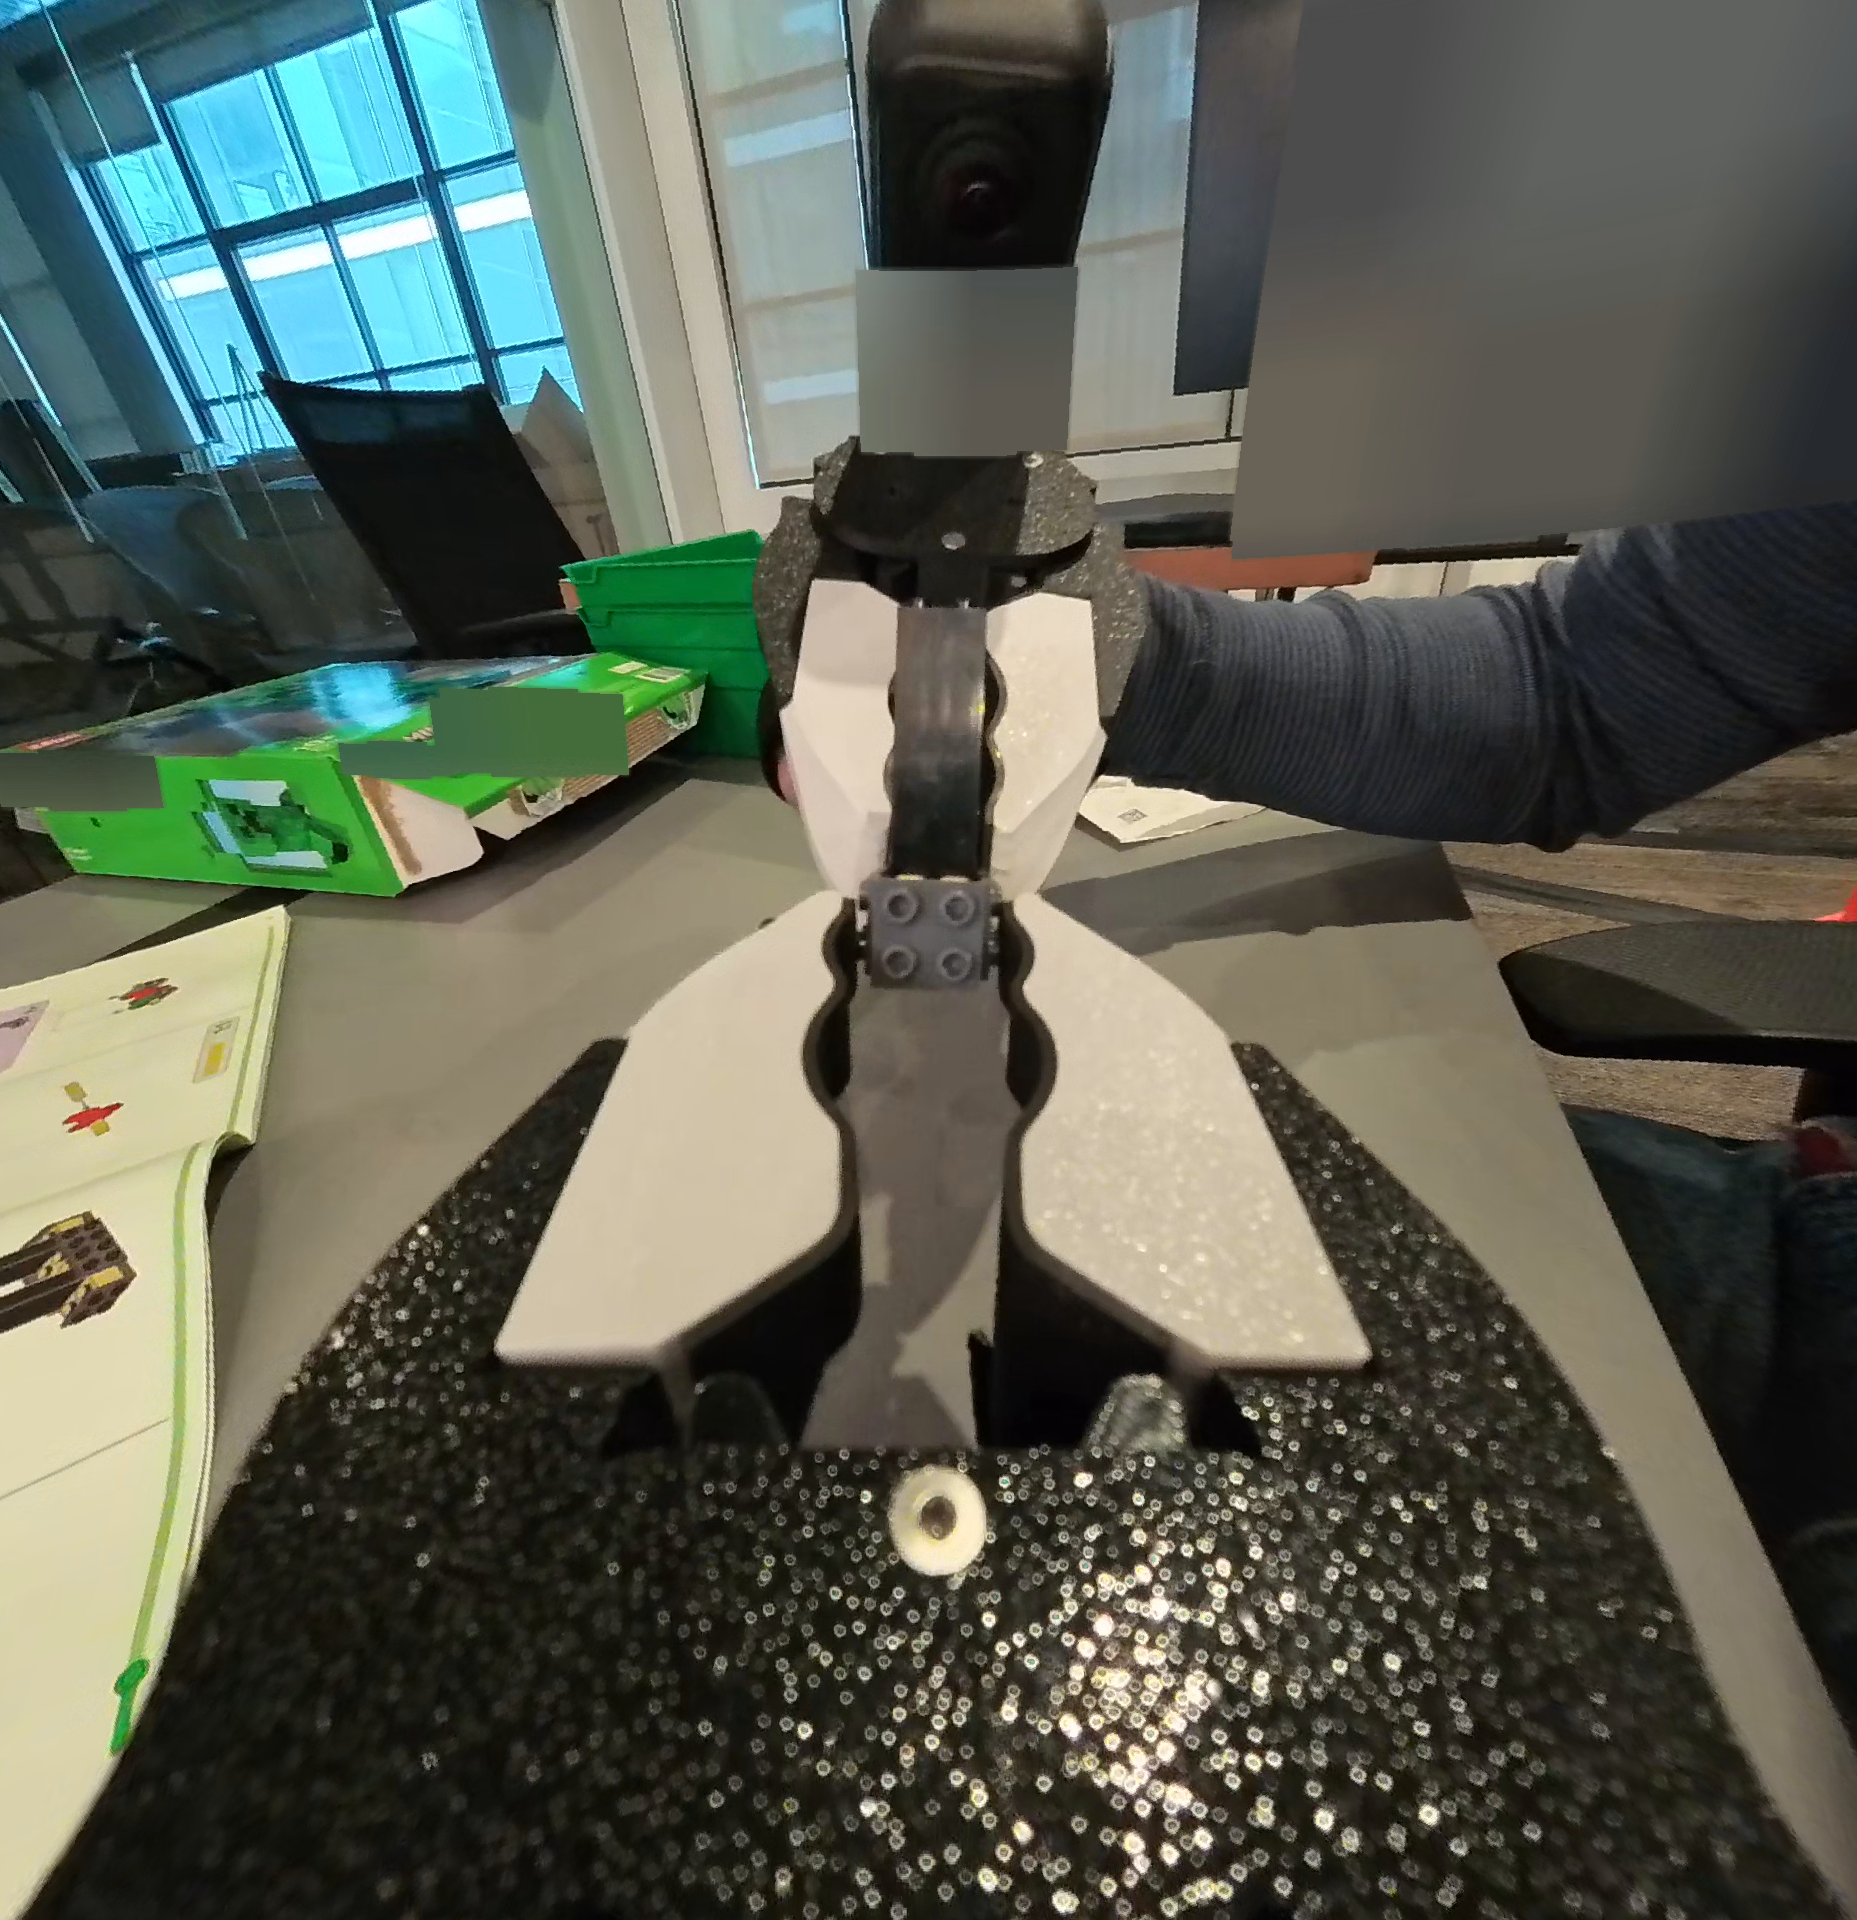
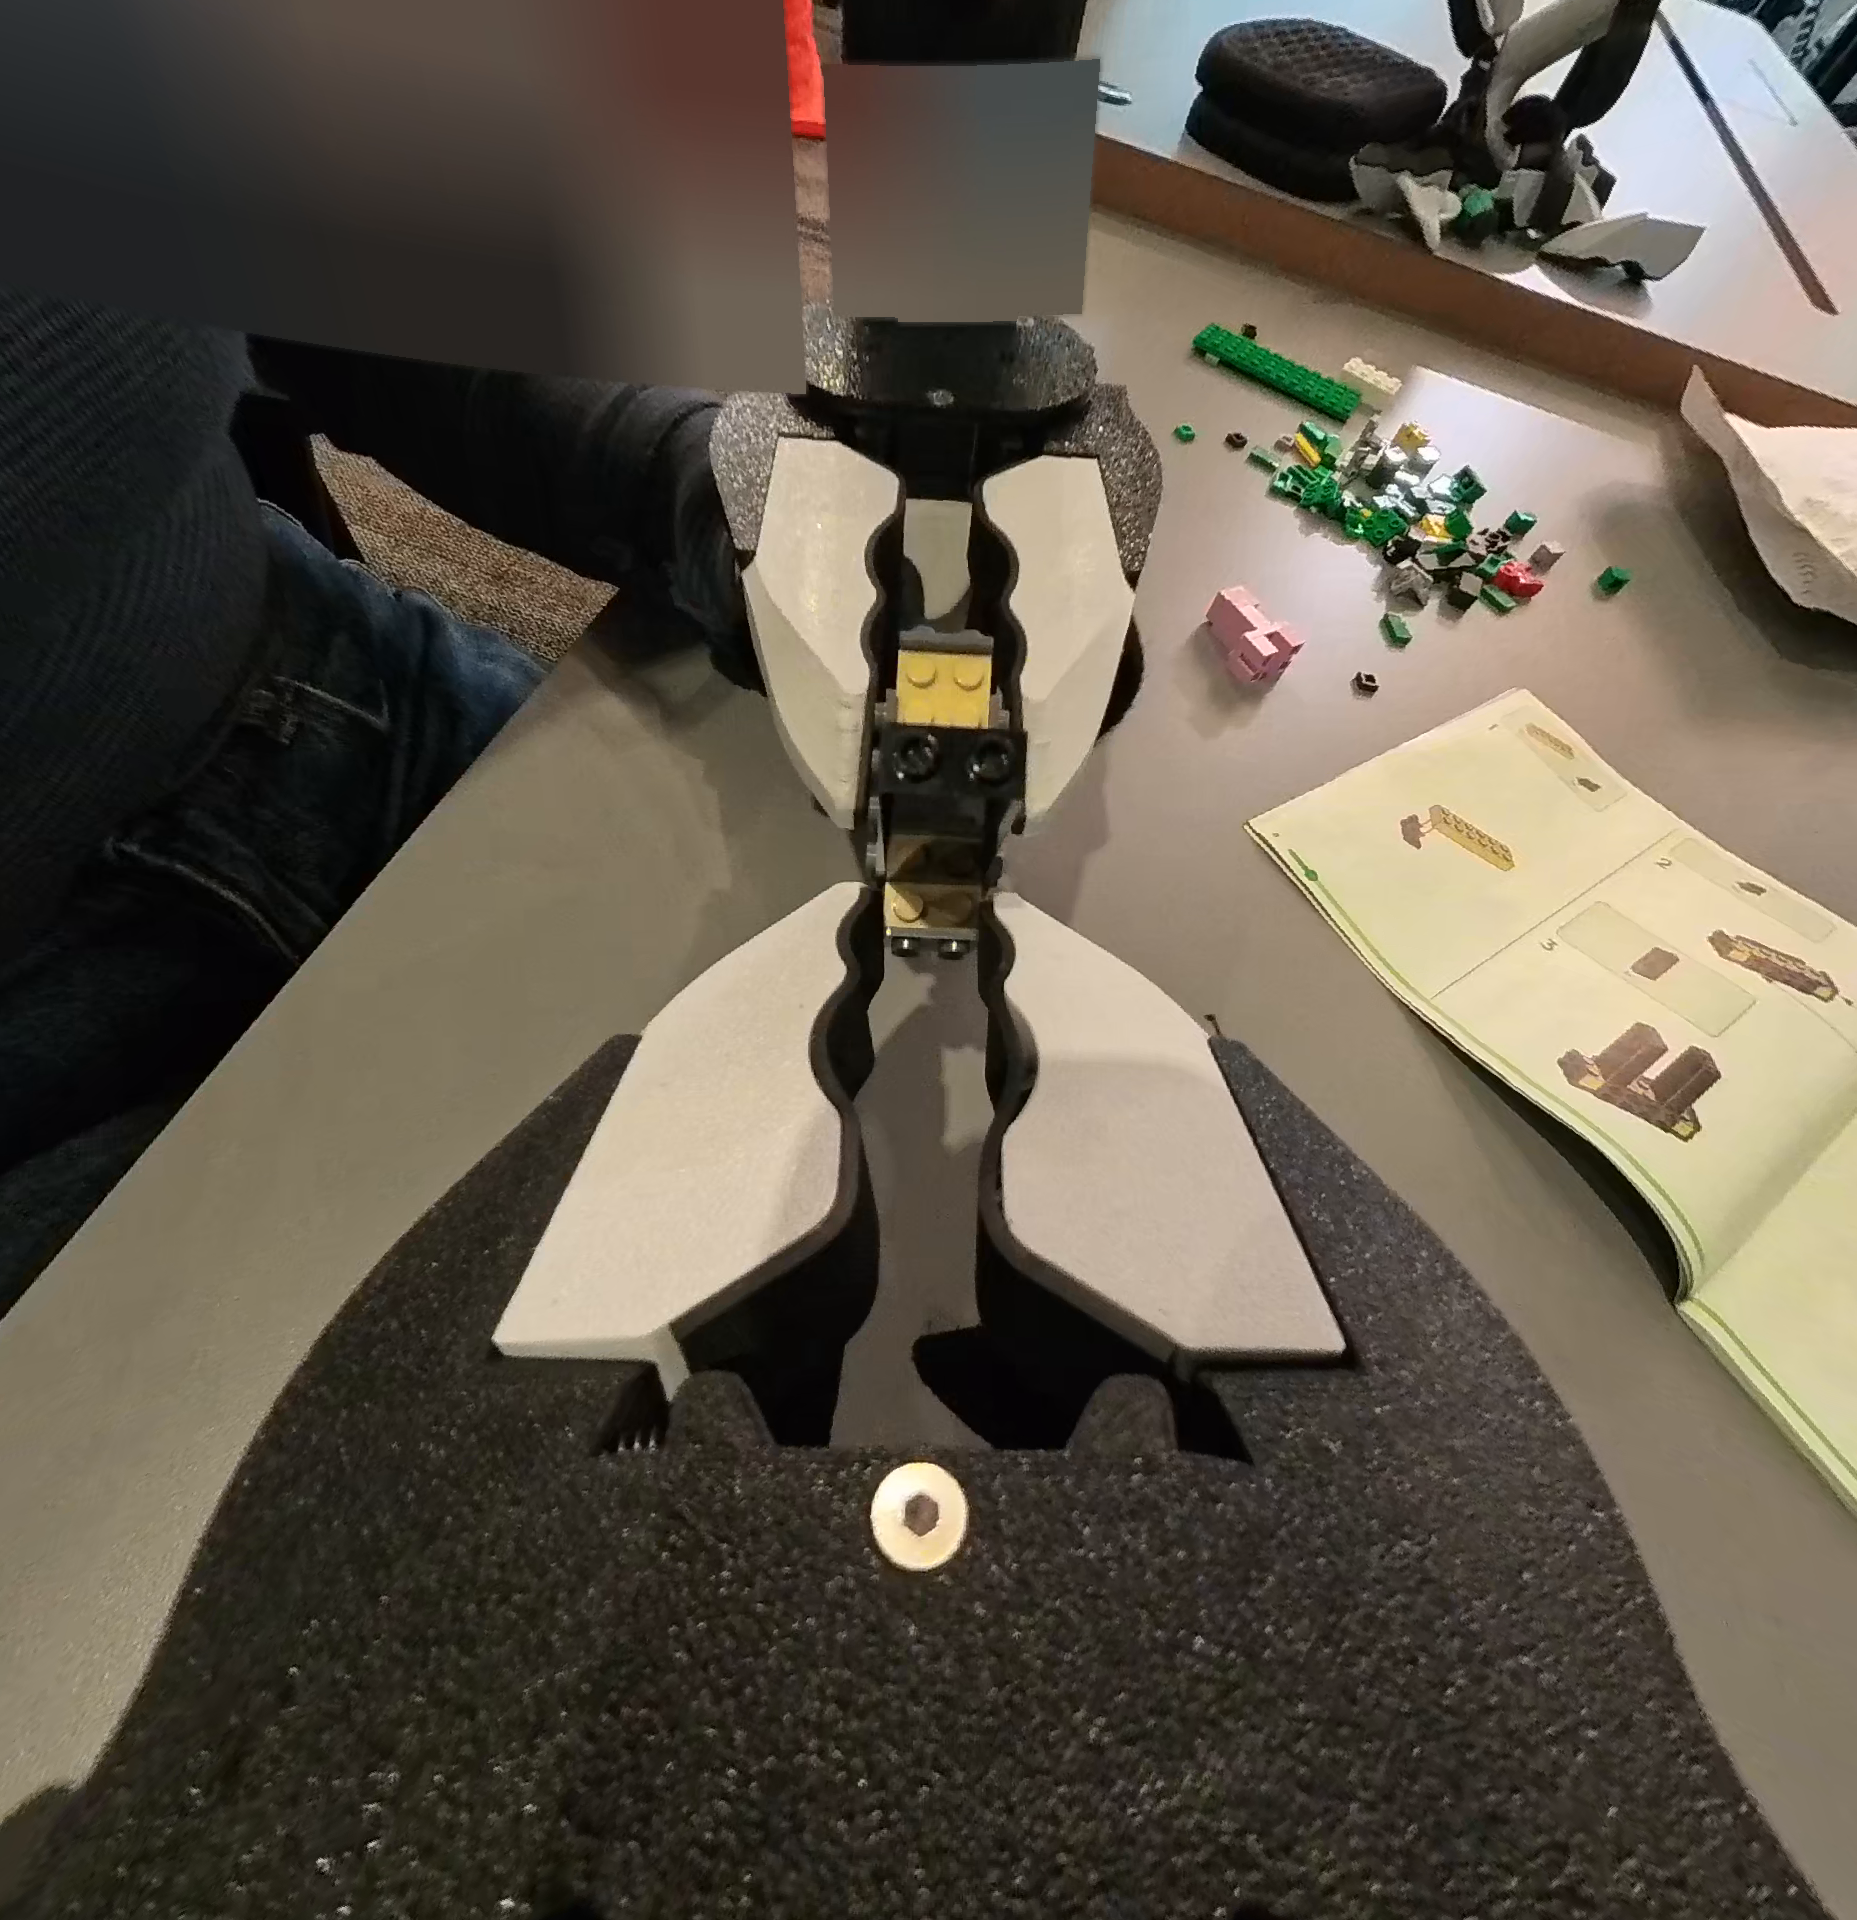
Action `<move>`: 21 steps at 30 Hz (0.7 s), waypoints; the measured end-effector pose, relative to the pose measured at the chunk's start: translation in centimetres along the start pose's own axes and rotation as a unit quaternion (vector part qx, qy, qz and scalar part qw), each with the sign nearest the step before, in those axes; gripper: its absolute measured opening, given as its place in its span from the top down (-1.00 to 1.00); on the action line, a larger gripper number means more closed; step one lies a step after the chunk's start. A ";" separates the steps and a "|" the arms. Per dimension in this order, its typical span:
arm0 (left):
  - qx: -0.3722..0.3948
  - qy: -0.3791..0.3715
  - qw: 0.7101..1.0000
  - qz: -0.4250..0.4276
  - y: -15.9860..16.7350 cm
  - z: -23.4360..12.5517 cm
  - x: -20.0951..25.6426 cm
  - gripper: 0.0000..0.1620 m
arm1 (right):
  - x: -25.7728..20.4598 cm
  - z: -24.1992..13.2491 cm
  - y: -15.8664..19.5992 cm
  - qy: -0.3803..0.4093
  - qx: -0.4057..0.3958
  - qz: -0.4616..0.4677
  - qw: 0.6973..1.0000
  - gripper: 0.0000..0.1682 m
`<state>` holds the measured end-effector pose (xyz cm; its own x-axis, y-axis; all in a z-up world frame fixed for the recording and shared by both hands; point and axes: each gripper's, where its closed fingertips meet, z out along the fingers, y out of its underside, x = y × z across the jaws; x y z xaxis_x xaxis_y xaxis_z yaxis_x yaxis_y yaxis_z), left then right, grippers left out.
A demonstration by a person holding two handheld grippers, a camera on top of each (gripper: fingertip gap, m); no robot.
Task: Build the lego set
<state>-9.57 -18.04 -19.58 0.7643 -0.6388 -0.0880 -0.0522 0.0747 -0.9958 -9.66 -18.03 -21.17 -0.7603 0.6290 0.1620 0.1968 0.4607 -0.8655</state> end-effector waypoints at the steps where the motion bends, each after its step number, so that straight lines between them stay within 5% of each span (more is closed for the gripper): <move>1: -0.001 0.000 1.000 -0.001 0.0 0.0 0.0 0.68 | 0.0 0.0 0.0 0.000 0.000 0.000 1.000 0.80; 13: -0.015 -0.008 1.000 0.004 0.1 -0.1 -0.2 0.70 | 0.3 0.1 0.0 0.013 0.003 -0.006 1.000 0.80; 17: -0.019 -0.021 1.000 0.003 0.2 -0.3 -0.6 0.70 | 1.0 -0.6 0.4 0.041 -0.005 0.007 0.999 0.54; 21: -0.045 -0.048 0.998 0.005 0.8 -0.6 -1.6 0.70 | 2.2 -3.4 1.2 0.105 0.003 0.049 0.993 0.52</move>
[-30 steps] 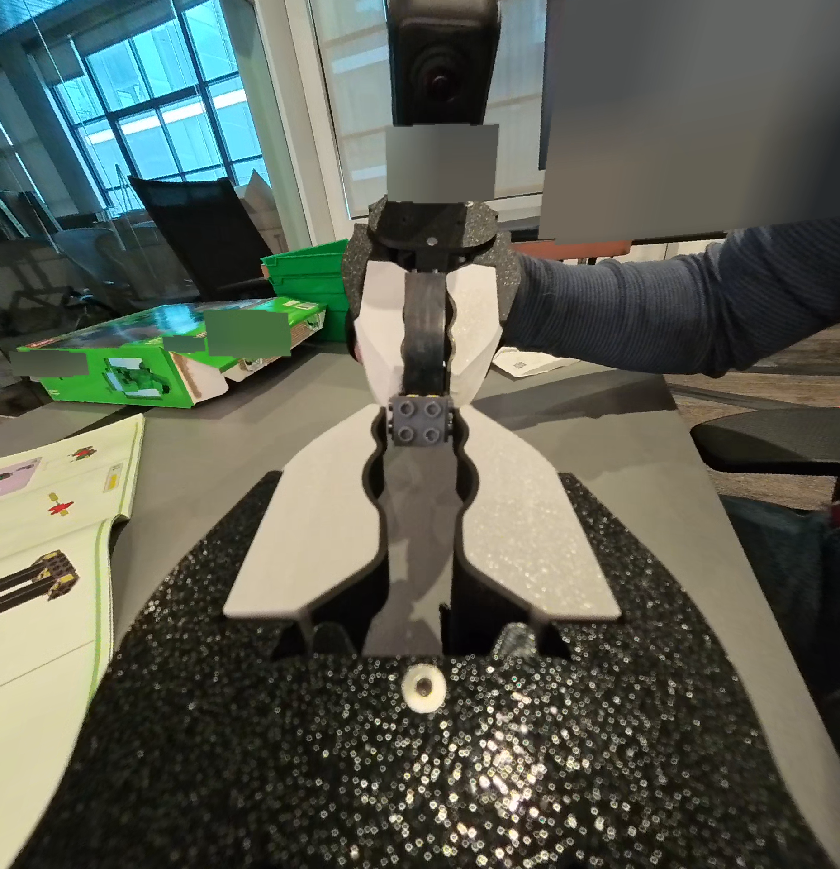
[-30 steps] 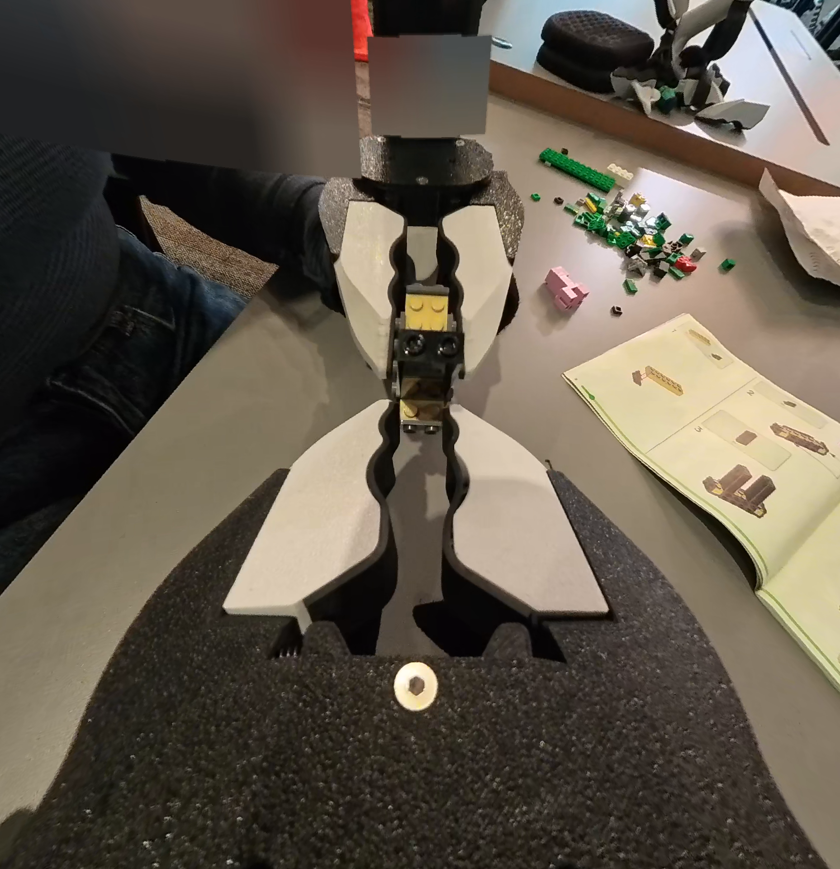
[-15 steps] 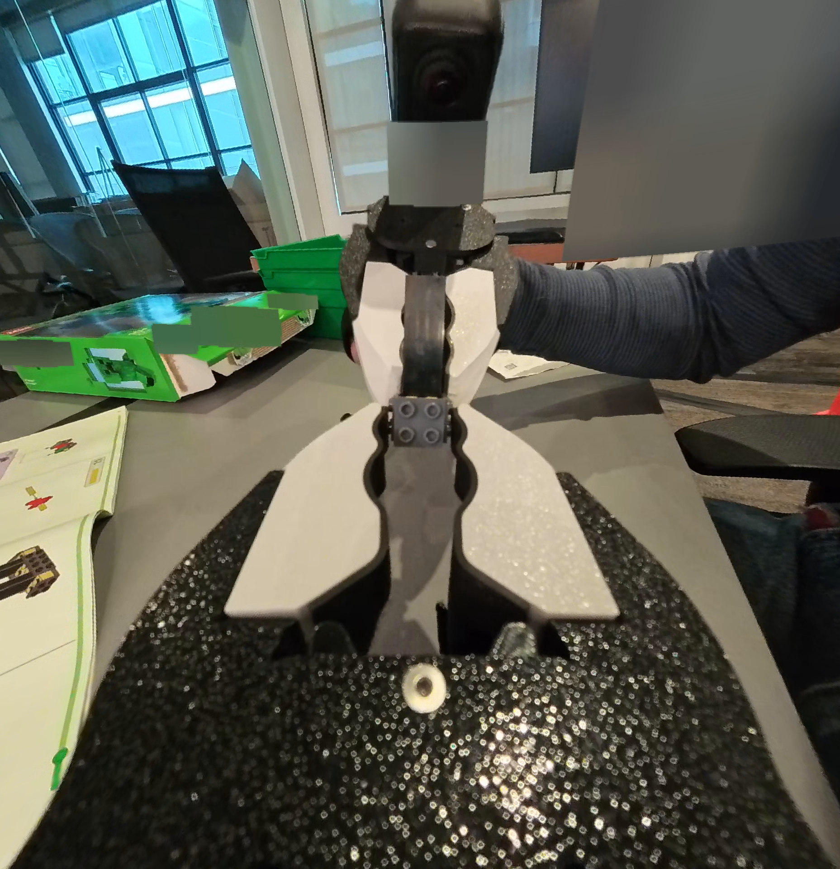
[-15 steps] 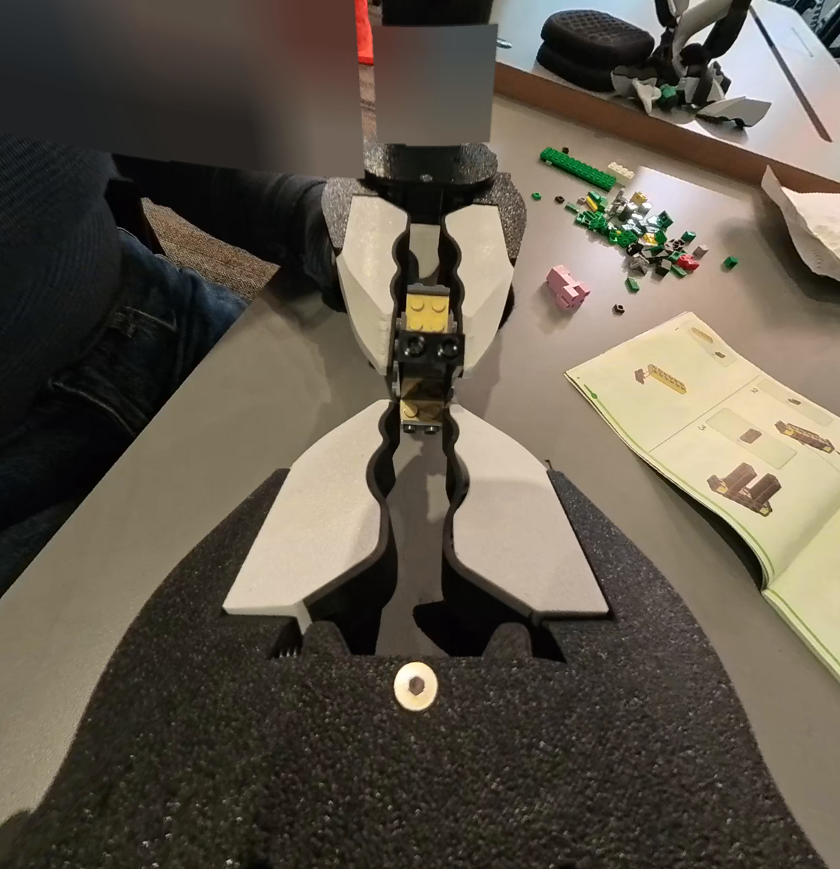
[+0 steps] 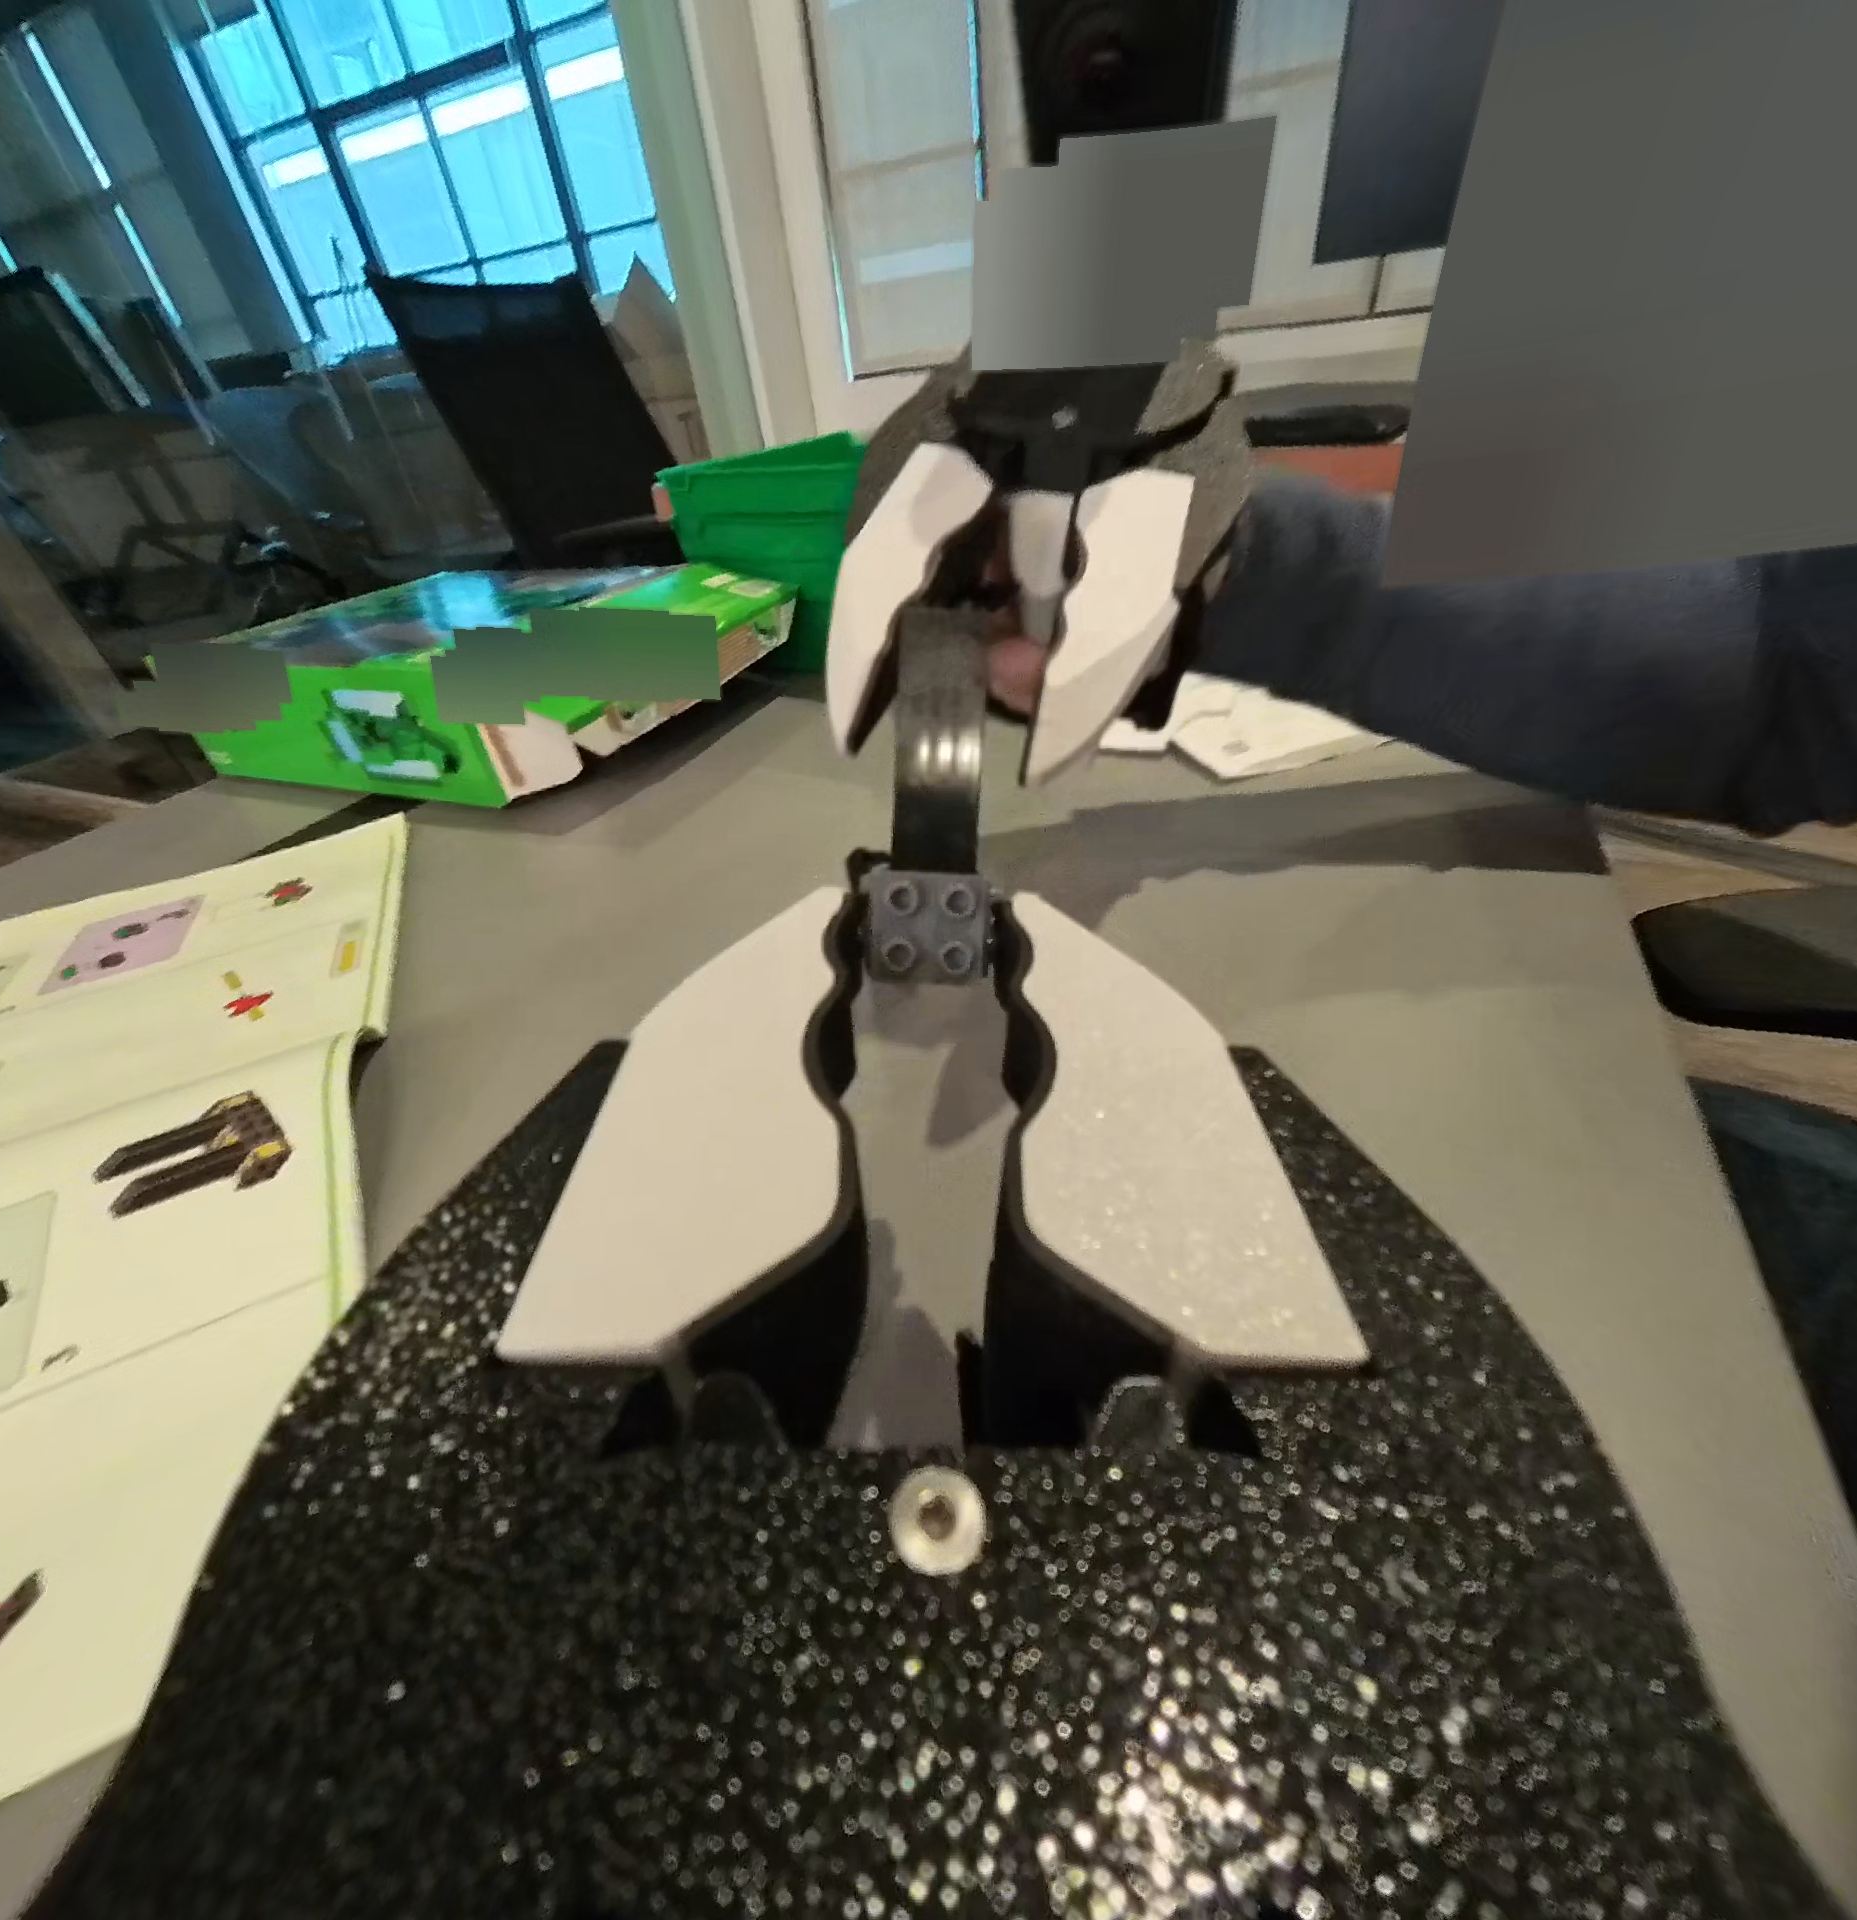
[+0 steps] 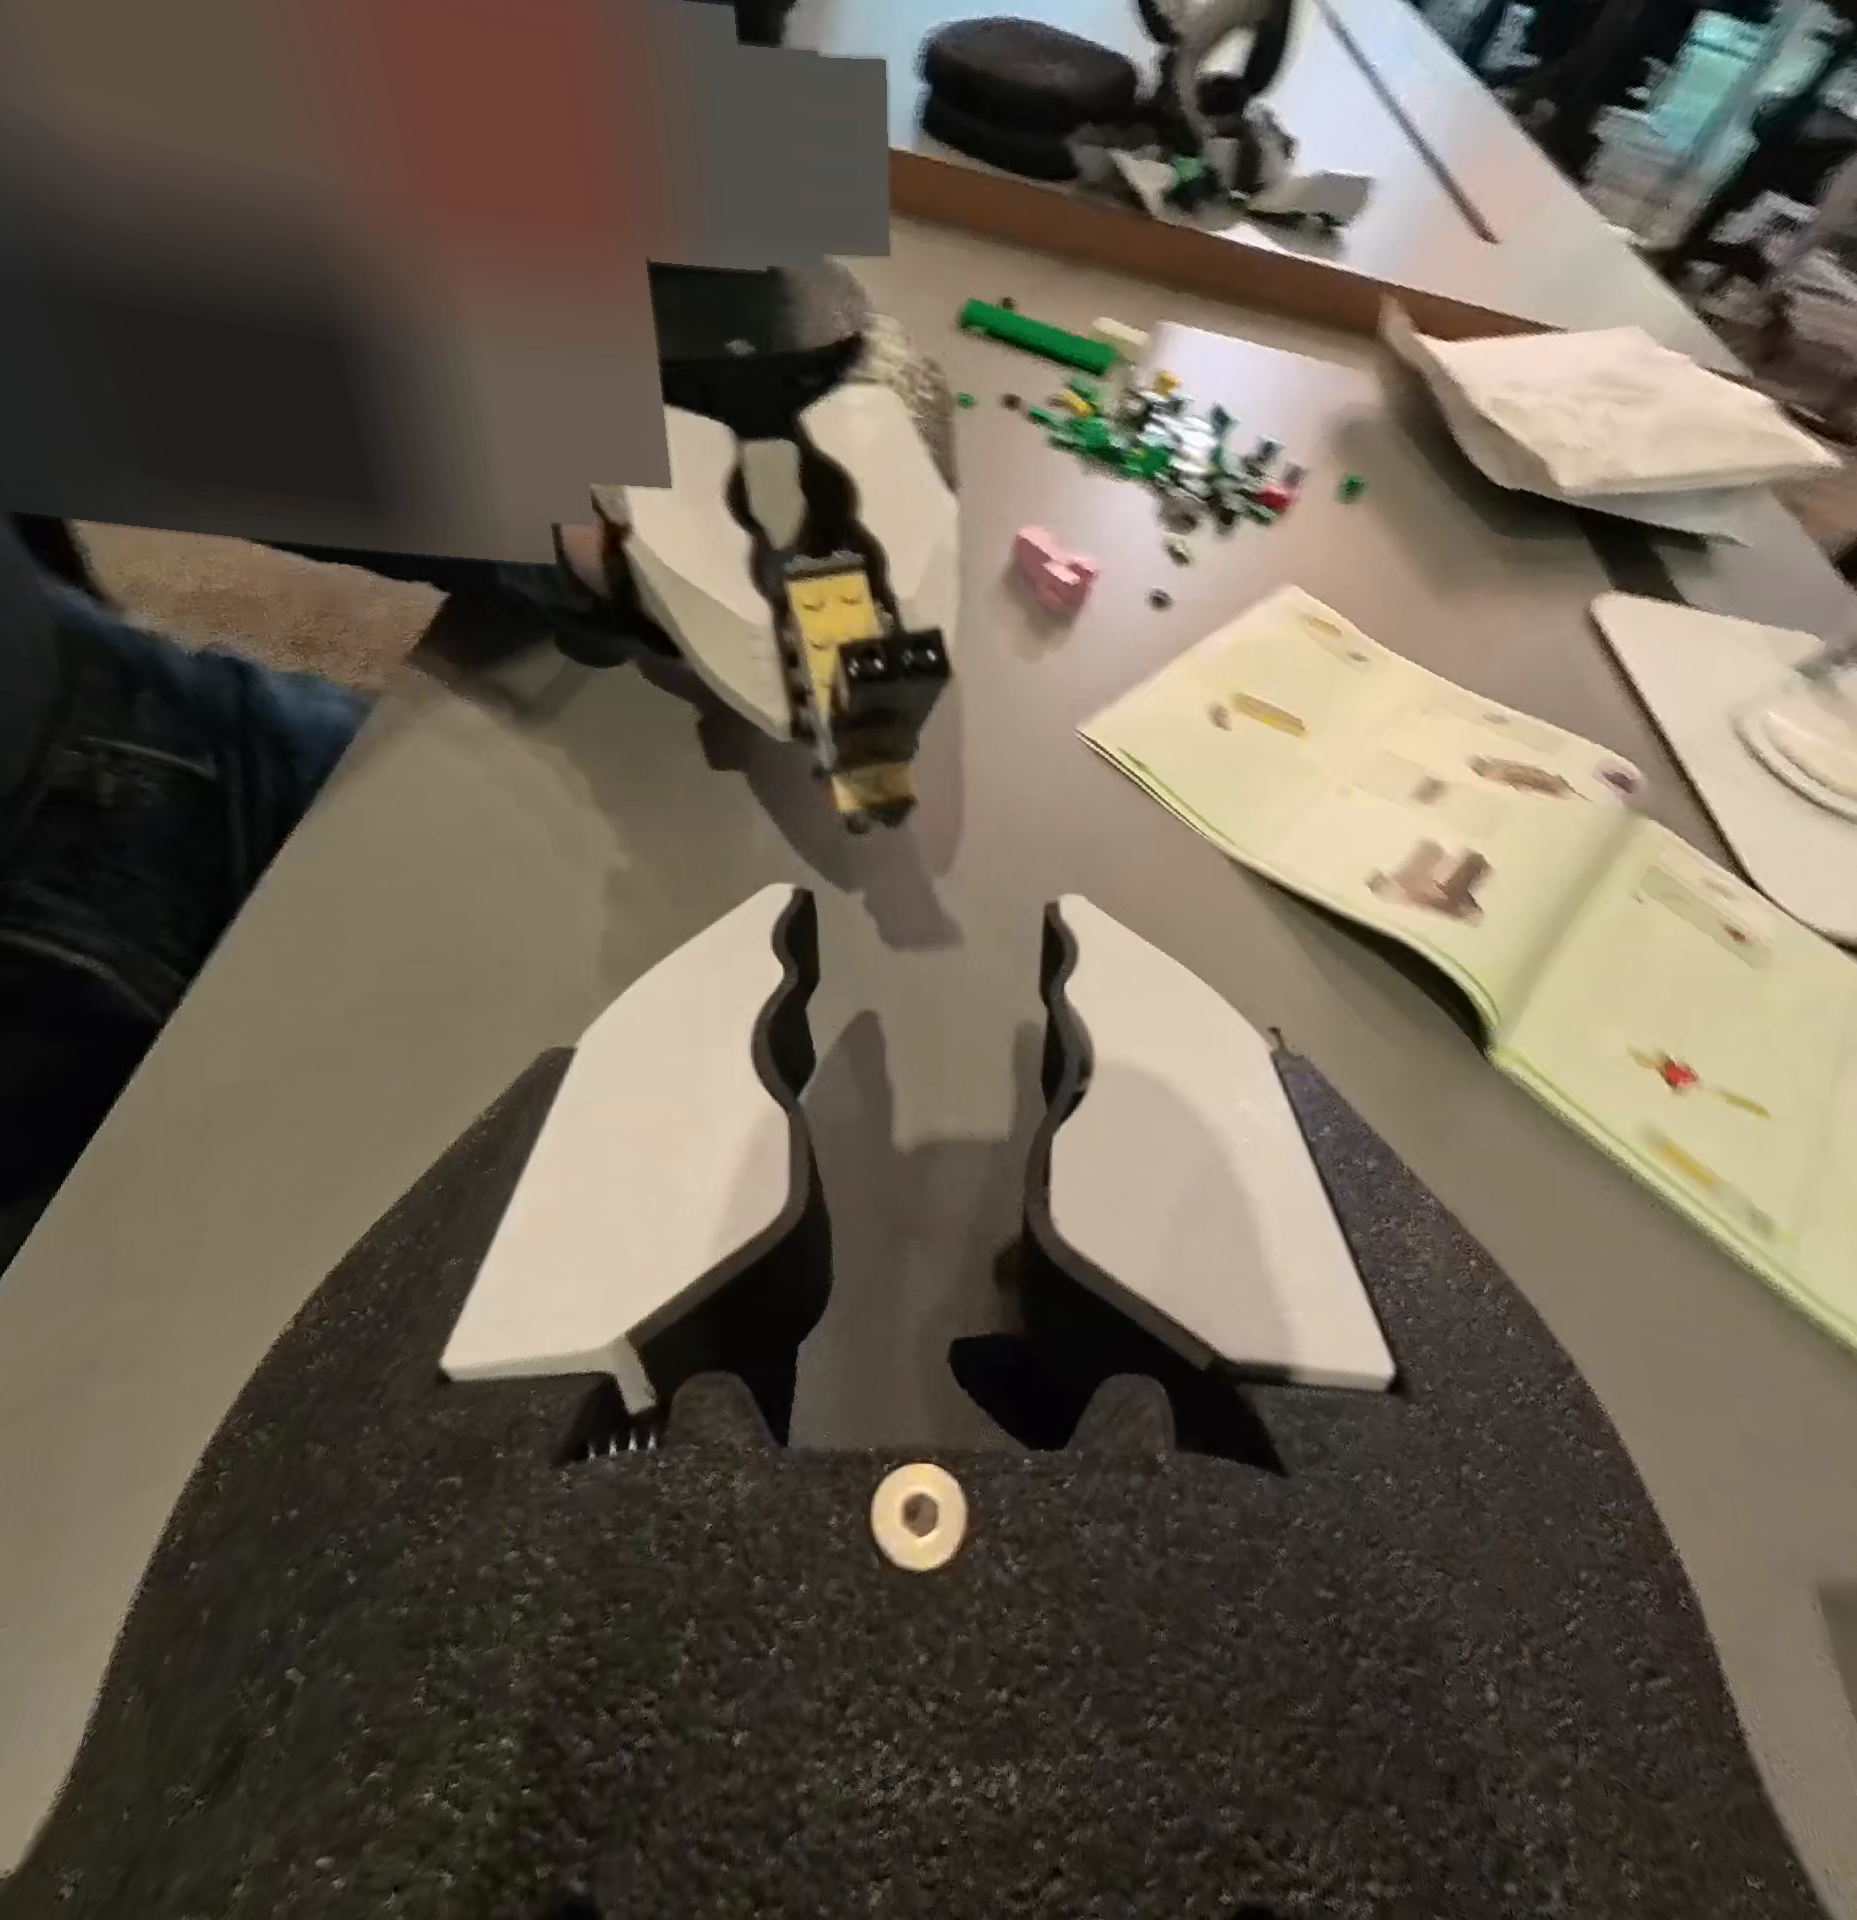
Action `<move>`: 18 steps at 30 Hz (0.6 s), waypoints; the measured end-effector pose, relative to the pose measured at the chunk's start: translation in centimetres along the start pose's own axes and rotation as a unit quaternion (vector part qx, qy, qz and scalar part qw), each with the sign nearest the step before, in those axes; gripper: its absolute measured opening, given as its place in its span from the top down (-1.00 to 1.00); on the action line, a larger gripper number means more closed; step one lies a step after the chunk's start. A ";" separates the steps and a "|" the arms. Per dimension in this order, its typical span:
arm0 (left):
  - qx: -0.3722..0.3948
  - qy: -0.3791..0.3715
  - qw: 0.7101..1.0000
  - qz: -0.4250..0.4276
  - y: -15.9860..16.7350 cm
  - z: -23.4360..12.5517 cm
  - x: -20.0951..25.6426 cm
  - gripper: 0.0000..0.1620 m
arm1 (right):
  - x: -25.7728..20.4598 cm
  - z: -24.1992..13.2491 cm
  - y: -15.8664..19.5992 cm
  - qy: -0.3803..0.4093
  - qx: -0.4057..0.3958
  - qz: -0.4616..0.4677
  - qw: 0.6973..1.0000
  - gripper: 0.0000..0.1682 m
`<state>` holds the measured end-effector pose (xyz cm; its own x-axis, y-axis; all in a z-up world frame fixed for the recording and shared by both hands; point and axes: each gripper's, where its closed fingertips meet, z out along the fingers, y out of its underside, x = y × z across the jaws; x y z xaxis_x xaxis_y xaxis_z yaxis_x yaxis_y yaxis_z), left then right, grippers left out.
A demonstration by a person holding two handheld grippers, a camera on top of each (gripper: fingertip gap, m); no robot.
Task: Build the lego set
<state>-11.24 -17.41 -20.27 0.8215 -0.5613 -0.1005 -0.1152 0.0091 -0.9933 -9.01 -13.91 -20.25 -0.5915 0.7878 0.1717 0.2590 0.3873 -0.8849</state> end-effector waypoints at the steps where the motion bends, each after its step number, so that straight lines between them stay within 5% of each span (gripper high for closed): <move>1: -0.011 -0.007 1.000 0.002 0.3 0.0 -0.4 0.70 | 0.8 -0.7 0.6 0.030 -0.010 0.014 0.999 0.53; 4: -0.044 -0.024 0.999 0.015 0.9 0.0 -1.9 0.70 | 3.5 -2.5 4.3 0.136 -0.083 0.081 0.984 0.60; 7: -0.064 -0.025 0.997 0.027 1.4 0.6 -3.3 0.70 | 2.9 -2.7 6.2 0.157 -0.097 0.153 0.971 0.53; 10: -0.075 0.022 0.996 0.030 2.1 1.5 -3.3 0.70 | 2.9 -2.5 7.0 0.195 -0.090 0.115 0.970 0.49; 18: -0.094 0.126 0.987 0.029 3.3 2.0 -3.4 0.70 | 3.9 0.0 7.9 0.138 -0.061 0.123 0.981 0.64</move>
<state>-13.28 -13.88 -23.28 0.6481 -0.7527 -0.1157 -0.2788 -0.0932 -0.9558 -9.29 -7.76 -26.59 -0.2753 0.9576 0.0850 0.4670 0.2105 -0.8589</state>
